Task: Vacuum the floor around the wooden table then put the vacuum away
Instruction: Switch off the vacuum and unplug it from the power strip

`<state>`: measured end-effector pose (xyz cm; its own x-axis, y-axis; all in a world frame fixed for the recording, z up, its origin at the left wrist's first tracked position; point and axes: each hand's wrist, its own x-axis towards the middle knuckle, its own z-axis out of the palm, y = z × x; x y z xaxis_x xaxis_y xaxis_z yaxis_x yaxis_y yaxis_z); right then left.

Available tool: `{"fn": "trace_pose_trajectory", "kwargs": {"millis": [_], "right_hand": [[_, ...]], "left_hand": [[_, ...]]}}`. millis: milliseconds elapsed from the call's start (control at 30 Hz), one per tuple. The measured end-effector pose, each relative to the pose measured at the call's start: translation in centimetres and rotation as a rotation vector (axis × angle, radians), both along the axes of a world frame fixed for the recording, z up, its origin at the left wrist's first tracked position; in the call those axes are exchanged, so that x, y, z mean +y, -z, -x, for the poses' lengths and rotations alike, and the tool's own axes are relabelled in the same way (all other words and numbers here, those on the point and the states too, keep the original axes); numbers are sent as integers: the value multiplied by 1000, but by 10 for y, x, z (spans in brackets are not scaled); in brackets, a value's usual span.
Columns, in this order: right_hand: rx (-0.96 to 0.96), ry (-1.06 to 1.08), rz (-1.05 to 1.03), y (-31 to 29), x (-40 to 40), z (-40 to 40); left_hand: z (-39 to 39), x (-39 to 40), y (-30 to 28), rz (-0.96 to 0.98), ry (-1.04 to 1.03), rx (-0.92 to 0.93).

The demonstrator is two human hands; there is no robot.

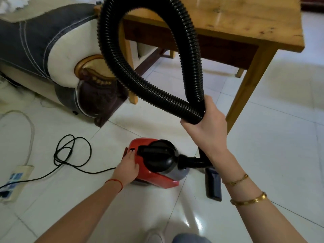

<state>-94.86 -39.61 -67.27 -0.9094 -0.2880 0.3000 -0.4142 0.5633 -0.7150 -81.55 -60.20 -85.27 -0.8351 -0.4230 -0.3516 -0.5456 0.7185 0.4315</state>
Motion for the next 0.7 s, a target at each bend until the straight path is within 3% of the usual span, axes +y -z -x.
{"fn": "trace_pose_trajectory", "kwargs": {"millis": [233, 700], "right_hand": [[138, 21, 26, 9, -3, -3], [185, -22, 48, 13, -4, 3]], "left_hand": [[0, -7, 23, -20, -95, 40], [1, -9, 32, 61, -157, -20]]}}
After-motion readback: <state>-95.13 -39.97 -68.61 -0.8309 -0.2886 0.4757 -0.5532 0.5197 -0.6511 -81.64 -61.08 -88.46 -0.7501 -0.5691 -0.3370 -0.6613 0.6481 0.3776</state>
